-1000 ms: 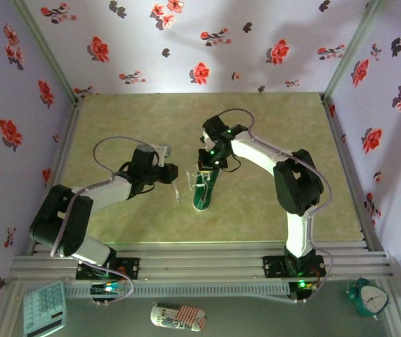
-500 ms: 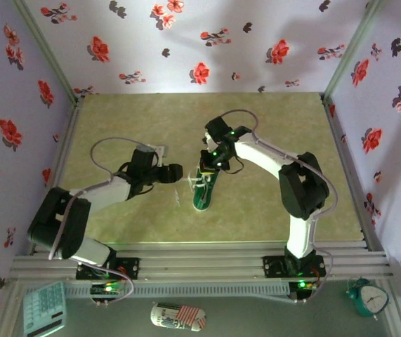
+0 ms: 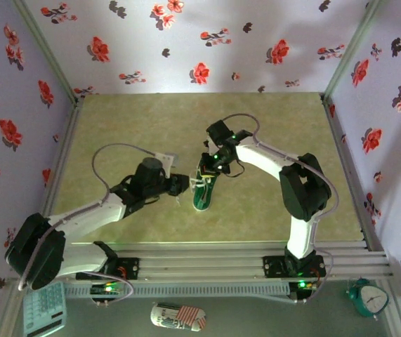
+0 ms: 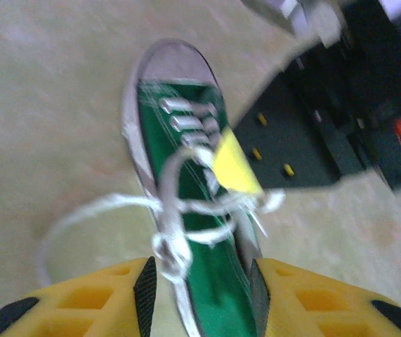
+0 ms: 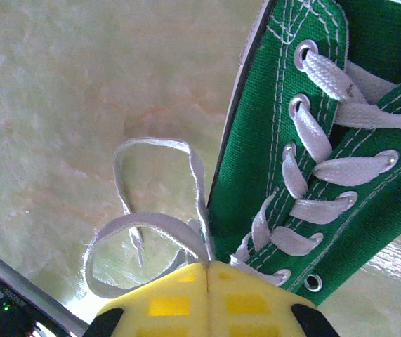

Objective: Tie the shoes

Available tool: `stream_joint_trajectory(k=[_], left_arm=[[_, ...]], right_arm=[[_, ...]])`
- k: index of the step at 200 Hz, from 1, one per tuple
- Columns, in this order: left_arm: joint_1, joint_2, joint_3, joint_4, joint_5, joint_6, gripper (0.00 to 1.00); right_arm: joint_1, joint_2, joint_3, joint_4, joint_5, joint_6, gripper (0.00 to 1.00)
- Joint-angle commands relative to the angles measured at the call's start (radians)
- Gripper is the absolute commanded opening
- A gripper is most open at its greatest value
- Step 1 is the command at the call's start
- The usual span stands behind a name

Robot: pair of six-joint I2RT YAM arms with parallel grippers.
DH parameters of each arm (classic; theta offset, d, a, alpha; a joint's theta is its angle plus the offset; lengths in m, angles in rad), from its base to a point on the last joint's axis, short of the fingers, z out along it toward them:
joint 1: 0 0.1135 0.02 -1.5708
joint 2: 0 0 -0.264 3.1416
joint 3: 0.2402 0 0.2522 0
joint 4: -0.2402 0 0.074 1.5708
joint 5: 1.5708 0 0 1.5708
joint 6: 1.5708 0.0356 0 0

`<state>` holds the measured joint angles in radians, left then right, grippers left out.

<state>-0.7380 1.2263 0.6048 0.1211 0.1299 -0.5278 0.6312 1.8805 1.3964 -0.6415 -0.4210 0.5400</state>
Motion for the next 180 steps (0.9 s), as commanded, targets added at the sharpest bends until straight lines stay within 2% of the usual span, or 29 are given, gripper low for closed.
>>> stream_joint_trajectory(k=[1, 55, 129, 180], left_arm=[[-0.056, 0.019, -0.041, 0.081, -0.047, -0.078, 0.42], [-0.125, 0.148, -0.034, 0.236, -0.050, -0.150, 0.42], [-0.126, 0.258, -0.067, 0.470, -0.106, -0.195, 0.46], [-0.126, 0.327, -0.056, 0.537, -0.110, -0.222, 0.45]], right_arm=[[0.008, -0.033, -0.012, 0.023, -0.012, 0.025, 0.00], [0.007, -0.028, -0.009, 0.026, -0.015, 0.024, 0.00], [0.001, -0.026, -0.014, 0.035, -0.035, 0.053, 0.00], [-0.009, -0.029, -0.017, 0.041, -0.055, 0.065, 0.00]])
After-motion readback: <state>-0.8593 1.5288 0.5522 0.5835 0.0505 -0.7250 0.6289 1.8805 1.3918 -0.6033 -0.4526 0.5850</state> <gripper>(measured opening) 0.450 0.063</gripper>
